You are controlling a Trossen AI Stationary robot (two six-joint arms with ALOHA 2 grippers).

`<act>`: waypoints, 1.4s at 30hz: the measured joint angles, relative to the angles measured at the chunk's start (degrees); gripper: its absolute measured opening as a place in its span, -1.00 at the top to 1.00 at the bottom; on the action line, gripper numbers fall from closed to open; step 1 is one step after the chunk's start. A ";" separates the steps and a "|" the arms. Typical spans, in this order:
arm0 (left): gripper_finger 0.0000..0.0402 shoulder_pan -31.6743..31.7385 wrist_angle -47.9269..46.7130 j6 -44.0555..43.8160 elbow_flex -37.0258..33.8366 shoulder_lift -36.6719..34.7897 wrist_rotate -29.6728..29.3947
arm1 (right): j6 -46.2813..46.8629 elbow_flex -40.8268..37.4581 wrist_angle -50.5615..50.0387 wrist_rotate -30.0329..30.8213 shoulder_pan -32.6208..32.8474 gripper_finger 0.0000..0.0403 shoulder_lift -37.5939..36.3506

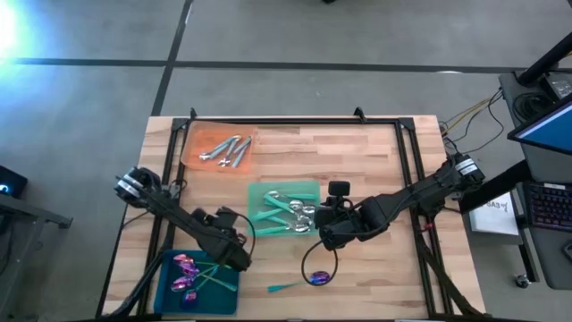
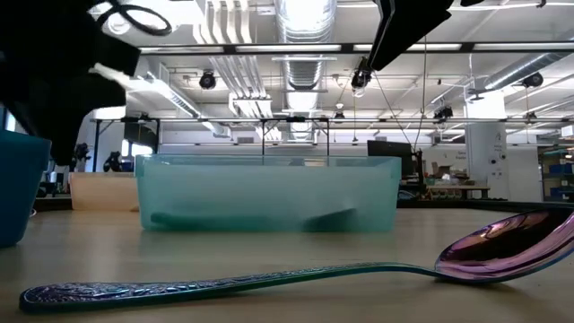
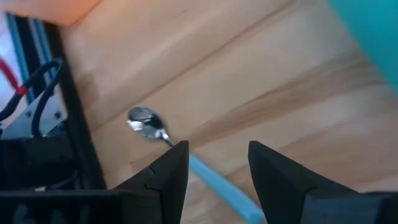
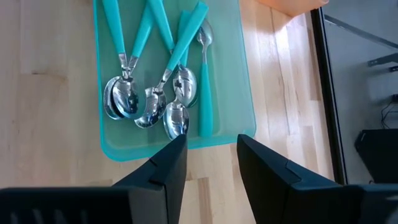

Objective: Sort silverware by color (type)
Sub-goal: Put the blue spoon into the orange bin

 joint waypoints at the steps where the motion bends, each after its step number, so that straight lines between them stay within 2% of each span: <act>1: 0.25 -0.03 -0.05 -0.97 -0.76 -0.11 0.10 | 0.00 0.00 -0.01 0.00 0.00 0.34 -0.01; 8: 0.25 -0.47 1.75 -6.26 -6.54 -4.37 2.54 | 0.00 0.00 -0.27 0.00 0.00 0.37 0.00; 16: 0.25 -1.16 13.79 -10.64 -18.62 -15.14 4.84 | -1.34 0.00 -0.28 0.02 0.00 0.36 -0.02; 22: 0.25 -1.16 16.42 -17.96 -26.66 -23.97 5.44 | -1.64 0.00 -0.36 0.02 0.00 0.38 -0.02; 28: 0.25 -1.16 28.22 -18.49 -33.55 -30.53 7.21 | -2.13 0.00 -0.39 0.02 0.00 0.39 -0.02; 38: 0.25 -1.08 32.67 -22.73 -40.33 -31.54 9.63 | -2.64 -0.02 -0.42 0.02 0.00 0.39 -0.02; 42: 0.34 -1.08 33.17 -22.31 -41.53 -31.69 10.21 | -3.54 -0.02 -0.37 0.02 0.00 0.39 -0.02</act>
